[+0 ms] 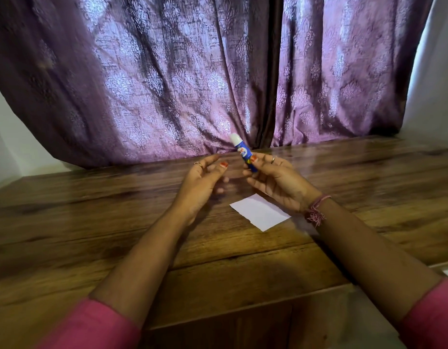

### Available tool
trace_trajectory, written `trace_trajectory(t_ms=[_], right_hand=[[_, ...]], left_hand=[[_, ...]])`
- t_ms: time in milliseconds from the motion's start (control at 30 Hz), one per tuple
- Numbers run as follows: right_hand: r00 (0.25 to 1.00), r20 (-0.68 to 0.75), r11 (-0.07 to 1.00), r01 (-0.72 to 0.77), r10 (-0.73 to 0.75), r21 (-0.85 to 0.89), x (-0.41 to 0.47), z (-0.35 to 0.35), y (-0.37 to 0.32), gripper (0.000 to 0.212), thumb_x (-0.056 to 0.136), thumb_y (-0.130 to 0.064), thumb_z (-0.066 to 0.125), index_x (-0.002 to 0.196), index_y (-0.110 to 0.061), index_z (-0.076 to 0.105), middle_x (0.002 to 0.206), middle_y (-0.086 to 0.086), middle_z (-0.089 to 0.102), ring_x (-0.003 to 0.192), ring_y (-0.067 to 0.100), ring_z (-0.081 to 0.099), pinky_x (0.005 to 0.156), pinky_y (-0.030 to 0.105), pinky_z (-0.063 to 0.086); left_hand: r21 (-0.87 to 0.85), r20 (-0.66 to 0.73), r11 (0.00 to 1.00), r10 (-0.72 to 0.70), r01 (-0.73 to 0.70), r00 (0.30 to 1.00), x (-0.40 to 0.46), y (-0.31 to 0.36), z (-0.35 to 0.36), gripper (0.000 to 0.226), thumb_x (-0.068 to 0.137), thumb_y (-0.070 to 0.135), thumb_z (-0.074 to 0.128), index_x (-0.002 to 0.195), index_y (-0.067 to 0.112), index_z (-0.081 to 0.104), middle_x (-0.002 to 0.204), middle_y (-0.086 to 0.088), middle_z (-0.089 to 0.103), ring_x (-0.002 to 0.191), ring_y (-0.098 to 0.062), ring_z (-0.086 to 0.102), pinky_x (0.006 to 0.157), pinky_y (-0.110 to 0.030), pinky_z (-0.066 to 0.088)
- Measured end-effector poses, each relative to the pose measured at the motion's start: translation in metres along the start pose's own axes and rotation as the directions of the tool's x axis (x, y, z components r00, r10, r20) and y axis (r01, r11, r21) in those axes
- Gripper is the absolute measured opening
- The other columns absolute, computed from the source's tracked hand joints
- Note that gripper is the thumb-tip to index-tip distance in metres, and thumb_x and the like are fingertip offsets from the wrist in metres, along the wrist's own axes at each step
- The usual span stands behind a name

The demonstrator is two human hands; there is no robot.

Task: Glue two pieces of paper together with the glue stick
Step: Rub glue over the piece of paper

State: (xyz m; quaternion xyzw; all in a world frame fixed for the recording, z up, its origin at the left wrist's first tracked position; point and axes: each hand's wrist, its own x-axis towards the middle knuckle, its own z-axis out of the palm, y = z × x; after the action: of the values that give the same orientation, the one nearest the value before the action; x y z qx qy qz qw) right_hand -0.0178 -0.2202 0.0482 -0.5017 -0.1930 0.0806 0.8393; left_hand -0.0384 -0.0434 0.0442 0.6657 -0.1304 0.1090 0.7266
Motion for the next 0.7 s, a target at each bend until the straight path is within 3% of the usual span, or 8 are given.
trace_trajectory(t_ms=[33, 100, 133, 200, 267, 433, 567, 700], right_hand=[[0.999, -0.034, 0.999, 0.016, -0.014, 0.048, 0.0, -0.002, -0.003, 0.013, 0.094, -0.006, 0.051, 0.099, -0.007, 0.063, 0.077, 0.004, 0.073, 0.068, 0.01, 0.07, 0.064, 0.02, 0.057], [0.995, -0.102, 0.991, 0.037, -0.024, 0.126, 0.001, -0.007, -0.008, 0.012, 0.094, -0.01, 0.053, 0.096, -0.004, 0.064, 0.075, 0.005, 0.072, 0.066, 0.01, 0.069, 0.062, 0.02, 0.057], [0.991, -0.136, 0.987, 0.043, -0.021, 0.157, 0.001, -0.009, -0.01, 0.013, 0.094, -0.012, 0.054, 0.096, -0.003, 0.063, 0.073, 0.005, 0.072, 0.065, 0.009, 0.068, 0.062, 0.02, 0.057], [0.981, -0.193, 0.977, 0.054, -0.013, 0.207, 0.002, -0.013, -0.012, 0.015, 0.093, -0.015, 0.055, 0.097, -0.003, 0.062, 0.069, 0.005, 0.07, 0.062, 0.009, 0.066, 0.059, 0.02, 0.056], [0.974, -0.225, 0.97, 0.056, -0.001, 0.237, 0.001, -0.016, -0.014, 0.017, 0.093, -0.018, 0.054, 0.098, -0.003, 0.061, 0.069, 0.005, 0.069, 0.06, 0.009, 0.065, 0.058, 0.02, 0.055], [0.977, -0.214, 0.969, 0.027, 0.027, 0.245, -0.002, -0.02, -0.015, 0.019, 0.093, -0.014, 0.052, 0.102, 0.0, 0.061, 0.076, 0.008, 0.072, 0.066, 0.011, 0.068, 0.062, 0.02, 0.057], [0.981, -0.187, 0.973, -0.003, 0.047, 0.229, -0.008, -0.022, -0.013, 0.021, 0.093, -0.013, 0.053, 0.105, 0.001, 0.061, 0.077, 0.008, 0.072, 0.067, 0.01, 0.069, 0.063, 0.019, 0.057], [0.975, -0.218, 0.969, 0.005, 0.051, 0.249, -0.018, -0.026, -0.012, 0.022, 0.092, -0.016, 0.052, 0.106, -0.001, 0.061, 0.069, 0.005, 0.069, 0.061, 0.009, 0.066, 0.06, 0.019, 0.056]], left_hand=[[0.108, -0.001, 0.994, 0.012, -0.012, 1.0, 0.0, -0.004, -0.003, 0.018, 0.093, 0.012, 0.055, 0.111, 0.015, 0.057, 0.082, -0.001, 0.06, 0.055, -0.001, 0.056, 0.045, -0.016, 0.043], [0.332, 0.088, 0.941, 0.038, -0.066, 0.995, -0.002, -0.012, -0.008, 0.01, 0.093, 0.013, 0.055, 0.093, 0.02, 0.063, 0.07, -0.003, 0.054, 0.054, -0.007, 0.049, 0.052, -0.021, 0.039], [0.48, 0.175, 0.867, 0.057, -0.136, 0.983, -0.004, -0.016, -0.01, 0.01, 0.091, 0.016, 0.057, 0.089, 0.021, 0.064, 0.067, -0.003, 0.053, 0.057, -0.008, 0.047, 0.056, -0.023, 0.037], [0.71, 0.383, 0.619, 0.06, -0.335, 0.922, -0.006, -0.021, -0.011, 0.008, 0.089, 0.024, 0.06, 0.092, 0.023, 0.068, 0.061, 0.006, 0.051, 0.053, 0.0, 0.043, 0.054, -0.019, 0.033], [0.771, 0.474, 0.485, -0.003, -0.413, 0.881, -0.009, -0.022, -0.008, 0.018, 0.09, 0.031, 0.058, 0.104, 0.025, 0.067, 0.057, 0.008, 0.051, 0.052, 0.003, 0.046, 0.051, -0.017, 0.03], [0.812, 0.472, 0.447, -0.122, -0.376, 0.873, -0.016, -0.022, -0.005, 0.031, 0.094, 0.038, 0.048, 0.122, 0.029, 0.059, 0.069, 0.008, 0.06, 0.066, 0.0, 0.052, 0.066, -0.026, 0.033], [0.82, 0.484, 0.41, -0.124, -0.4, 0.866, -0.023, -0.02, -0.004, 0.032, 0.094, 0.036, 0.048, 0.122, 0.028, 0.06, 0.068, 0.017, 0.052, 0.066, 0.002, 0.049, 0.055, -0.015, 0.03], [0.807, 0.494, 0.406, -0.068, -0.429, 0.867, -0.033, -0.02, -0.002, 0.035, 0.093, 0.037, 0.05, 0.122, 0.022, 0.062, 0.081, 0.015, 0.056, 0.068, 0.002, 0.045, 0.06, -0.02, 0.033]])
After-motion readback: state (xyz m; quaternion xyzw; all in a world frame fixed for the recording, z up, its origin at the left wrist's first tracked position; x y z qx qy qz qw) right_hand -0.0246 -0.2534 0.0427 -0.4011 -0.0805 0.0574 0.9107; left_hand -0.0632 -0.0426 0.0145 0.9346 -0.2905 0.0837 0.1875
